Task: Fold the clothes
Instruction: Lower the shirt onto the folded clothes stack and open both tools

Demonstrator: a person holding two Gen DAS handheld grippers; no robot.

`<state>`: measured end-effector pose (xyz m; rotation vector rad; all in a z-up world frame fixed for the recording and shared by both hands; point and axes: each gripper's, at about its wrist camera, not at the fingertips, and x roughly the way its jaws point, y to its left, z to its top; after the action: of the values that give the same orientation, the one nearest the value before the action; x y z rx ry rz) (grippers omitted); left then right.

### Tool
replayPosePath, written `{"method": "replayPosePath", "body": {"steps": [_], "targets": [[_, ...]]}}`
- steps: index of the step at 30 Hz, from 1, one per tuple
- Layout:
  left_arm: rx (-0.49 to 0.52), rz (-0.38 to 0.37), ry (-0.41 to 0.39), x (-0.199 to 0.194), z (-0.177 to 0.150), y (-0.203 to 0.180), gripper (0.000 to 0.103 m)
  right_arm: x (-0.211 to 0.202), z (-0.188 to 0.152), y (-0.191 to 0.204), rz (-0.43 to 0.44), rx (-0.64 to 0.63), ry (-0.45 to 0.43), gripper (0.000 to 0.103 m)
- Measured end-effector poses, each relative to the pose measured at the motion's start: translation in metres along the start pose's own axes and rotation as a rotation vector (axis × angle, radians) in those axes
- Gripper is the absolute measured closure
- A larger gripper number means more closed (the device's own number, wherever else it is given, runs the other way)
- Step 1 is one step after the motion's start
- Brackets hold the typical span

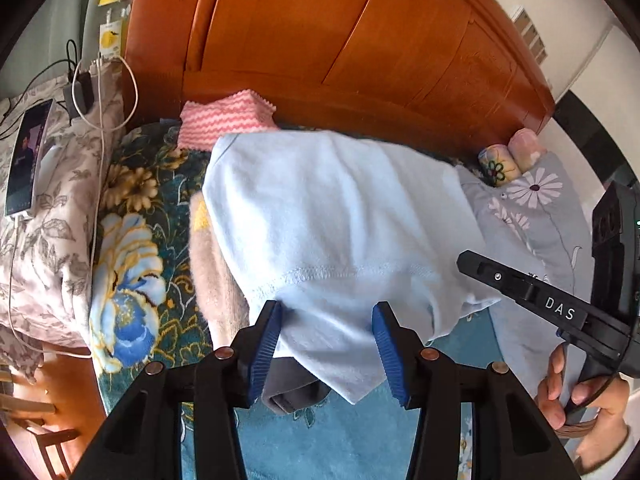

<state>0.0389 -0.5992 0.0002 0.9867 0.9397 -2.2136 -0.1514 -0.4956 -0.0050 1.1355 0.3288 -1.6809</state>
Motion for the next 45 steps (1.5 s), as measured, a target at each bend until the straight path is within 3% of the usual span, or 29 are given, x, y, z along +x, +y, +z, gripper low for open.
{"method": "replayPosePath", "body": {"steps": [3, 8, 10, 12, 15, 19, 21, 26, 36, 45], "targets": [[0.016, -0.008, -0.027, -0.010, -0.005, -0.002, 0.051, -0.003, -0.004, -0.007, -0.015, 0.056, -0.015, 0.094], [0.035, -0.038, -0.024, -0.018, -0.017, -0.008, 0.050, -0.023, -0.022, 0.005, -0.039, -0.005, -0.056, 0.091], [0.043, -0.050, -0.012, -0.016, -0.023, -0.012, 0.045, -0.027, -0.033, 0.013, -0.042, -0.049, -0.050, 0.073], [0.053, -0.057, 0.003, -0.012, -0.028, -0.016, 0.041, -0.023, -0.043, 0.022, -0.067, -0.104, -0.028, 0.062], [0.051, -0.077, 0.012, -0.009, -0.035, -0.018, 0.039, -0.013, -0.057, 0.031, -0.076, -0.153, 0.013, 0.060], [0.043, -0.077, 0.006, -0.008, -0.041, -0.012, 0.026, 0.001, -0.066, 0.036, -0.091, -0.147, 0.053, 0.036], [0.047, -0.060, -0.003, -0.007, -0.043, -0.008, 0.024, 0.005, -0.068, 0.036, -0.101, -0.133, 0.064, 0.033], [0.040, -0.039, -0.010, -0.001, -0.048, 0.001, 0.014, 0.014, -0.068, 0.030, -0.130, -0.101, 0.088, 0.015], [0.035, -0.019, -0.018, 0.011, -0.062, 0.008, 0.000, 0.018, -0.075, 0.024, -0.206, -0.094, 0.092, 0.013], [0.071, -0.002, -0.055, 0.017, -0.065, 0.009, 0.000, 0.023, -0.074, 0.028, -0.250, -0.127, 0.090, 0.013]]}}
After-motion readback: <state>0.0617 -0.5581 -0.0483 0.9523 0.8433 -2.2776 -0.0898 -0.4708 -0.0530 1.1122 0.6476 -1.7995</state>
